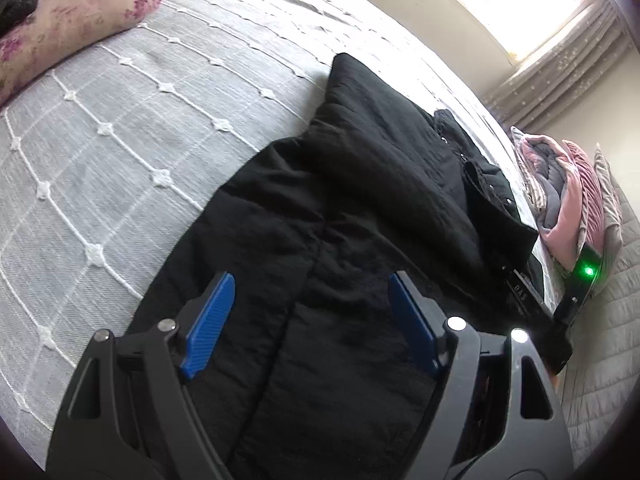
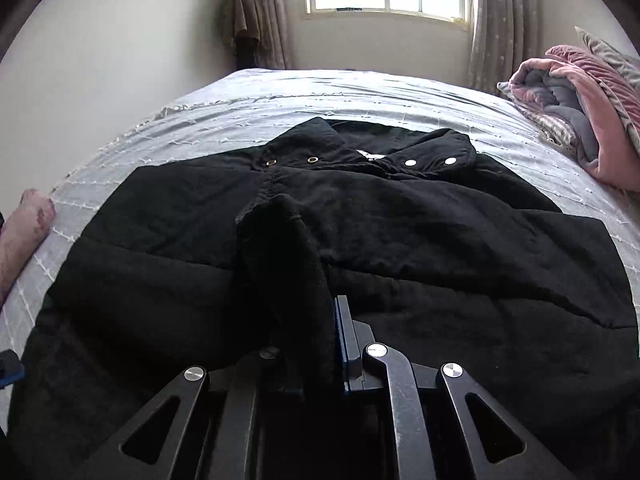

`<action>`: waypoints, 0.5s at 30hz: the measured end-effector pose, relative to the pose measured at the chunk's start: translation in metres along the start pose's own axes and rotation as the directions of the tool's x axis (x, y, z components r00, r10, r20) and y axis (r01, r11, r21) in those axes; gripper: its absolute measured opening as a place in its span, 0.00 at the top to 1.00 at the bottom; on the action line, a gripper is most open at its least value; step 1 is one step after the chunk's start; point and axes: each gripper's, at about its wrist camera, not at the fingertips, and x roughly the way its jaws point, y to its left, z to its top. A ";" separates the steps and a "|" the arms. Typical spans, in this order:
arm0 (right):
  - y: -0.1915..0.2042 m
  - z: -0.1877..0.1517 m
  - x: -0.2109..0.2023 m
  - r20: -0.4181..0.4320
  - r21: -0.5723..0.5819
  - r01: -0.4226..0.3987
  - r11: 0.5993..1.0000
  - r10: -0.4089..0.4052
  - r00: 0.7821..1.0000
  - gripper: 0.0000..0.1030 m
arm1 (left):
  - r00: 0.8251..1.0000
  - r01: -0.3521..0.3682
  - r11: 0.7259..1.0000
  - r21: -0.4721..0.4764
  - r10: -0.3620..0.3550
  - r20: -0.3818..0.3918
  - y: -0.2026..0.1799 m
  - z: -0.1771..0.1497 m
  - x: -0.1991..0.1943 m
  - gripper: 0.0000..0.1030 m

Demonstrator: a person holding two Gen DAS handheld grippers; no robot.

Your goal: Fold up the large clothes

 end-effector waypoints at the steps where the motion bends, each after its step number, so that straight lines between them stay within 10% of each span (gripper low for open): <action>1: 0.003 0.002 -0.002 0.001 -0.005 -0.005 1.000 0.005 1.000 0.87 | 1.000 -0.005 1.000 0.004 0.005 0.000 -0.001 0.000 0.000 0.23; 8: 0.017 -0.007 -0.014 -0.044 0.007 -0.150 0.989 0.150 0.988 0.59 | 1.000 0.010 0.999 -0.031 -0.010 -0.012 0.003 0.001 0.000 0.23; 15: 0.017 0.001 -0.031 0.026 0.122 -0.383 0.916 0.383 0.924 0.58 | 1.000 0.011 0.999 -0.033 -0.012 -0.023 0.000 0.001 0.003 0.23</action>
